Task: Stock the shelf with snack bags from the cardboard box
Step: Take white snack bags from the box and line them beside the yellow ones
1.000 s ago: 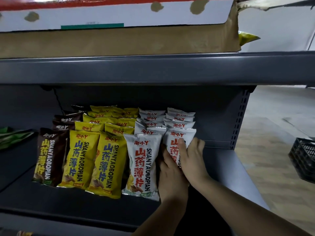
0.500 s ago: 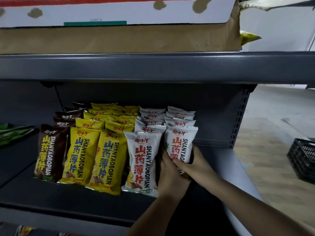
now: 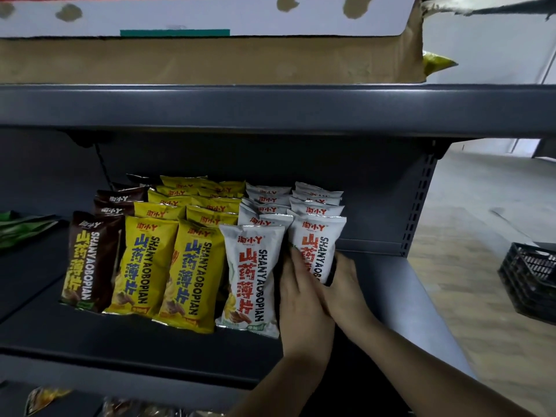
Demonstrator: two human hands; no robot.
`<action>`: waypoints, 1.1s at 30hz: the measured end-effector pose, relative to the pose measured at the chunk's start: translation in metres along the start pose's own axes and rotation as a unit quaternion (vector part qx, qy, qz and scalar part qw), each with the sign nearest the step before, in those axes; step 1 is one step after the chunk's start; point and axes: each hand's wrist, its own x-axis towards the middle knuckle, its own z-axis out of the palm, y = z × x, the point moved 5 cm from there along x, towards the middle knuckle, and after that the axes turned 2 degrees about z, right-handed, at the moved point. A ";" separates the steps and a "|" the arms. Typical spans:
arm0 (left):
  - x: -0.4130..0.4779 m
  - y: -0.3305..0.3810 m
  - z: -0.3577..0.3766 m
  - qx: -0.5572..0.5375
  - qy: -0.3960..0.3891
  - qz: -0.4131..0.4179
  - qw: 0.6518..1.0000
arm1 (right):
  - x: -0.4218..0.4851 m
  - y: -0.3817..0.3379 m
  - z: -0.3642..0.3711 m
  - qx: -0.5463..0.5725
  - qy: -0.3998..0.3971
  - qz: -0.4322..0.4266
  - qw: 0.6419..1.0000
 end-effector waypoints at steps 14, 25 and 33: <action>-0.010 -0.059 -0.116 0.145 -0.089 0.096 0.981 | -0.060 -0.075 0.003 -0.344 0.052 -0.253 0.903; 0.015 -0.067 -0.107 0.362 -0.046 0.240 0.900 | -0.057 -0.072 0.068 -0.542 -0.006 -0.319 0.778; 0.019 -0.082 -0.104 0.416 -0.055 0.224 0.880 | -0.051 -0.066 0.079 -0.569 -0.002 -0.302 0.765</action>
